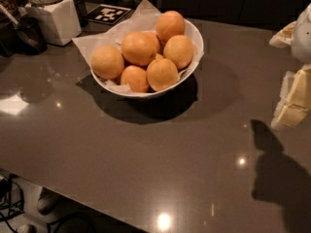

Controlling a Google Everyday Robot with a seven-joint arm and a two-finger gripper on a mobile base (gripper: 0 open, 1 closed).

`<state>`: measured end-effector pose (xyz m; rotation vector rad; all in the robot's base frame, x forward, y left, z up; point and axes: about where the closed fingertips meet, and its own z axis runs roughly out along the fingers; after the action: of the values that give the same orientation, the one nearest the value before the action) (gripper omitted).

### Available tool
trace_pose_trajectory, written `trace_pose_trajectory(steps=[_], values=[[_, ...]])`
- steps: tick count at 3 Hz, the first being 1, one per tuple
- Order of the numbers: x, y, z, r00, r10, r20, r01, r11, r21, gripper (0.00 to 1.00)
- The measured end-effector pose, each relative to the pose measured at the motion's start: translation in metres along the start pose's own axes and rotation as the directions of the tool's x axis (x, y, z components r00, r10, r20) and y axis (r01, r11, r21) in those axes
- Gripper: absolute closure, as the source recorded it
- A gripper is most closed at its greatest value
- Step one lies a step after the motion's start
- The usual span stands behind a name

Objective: Pick orange from white bowl

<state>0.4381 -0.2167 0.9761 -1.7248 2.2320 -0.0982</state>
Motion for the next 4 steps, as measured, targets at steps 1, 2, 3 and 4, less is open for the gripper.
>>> trace_pose_trajectory(steps=[1, 2, 3, 4], values=[[0.0, 0.0, 0.0, 1.0, 0.0, 0.0, 0.0, 1.0, 0.0, 0.0], [-0.013, -0.007, -0.003, 0.999, 0.023, -0.023, -0.024, 0.9996, -0.014, 0.0], [-0.068, -0.036, -0.005, 1.0, 0.011, -0.024, -0.013, 0.9984, -0.056, 0.0], [-0.075, -0.043, -0.006, 1.0, 0.008, -0.002, -0.008, 0.9996, -0.028, 0.0]])
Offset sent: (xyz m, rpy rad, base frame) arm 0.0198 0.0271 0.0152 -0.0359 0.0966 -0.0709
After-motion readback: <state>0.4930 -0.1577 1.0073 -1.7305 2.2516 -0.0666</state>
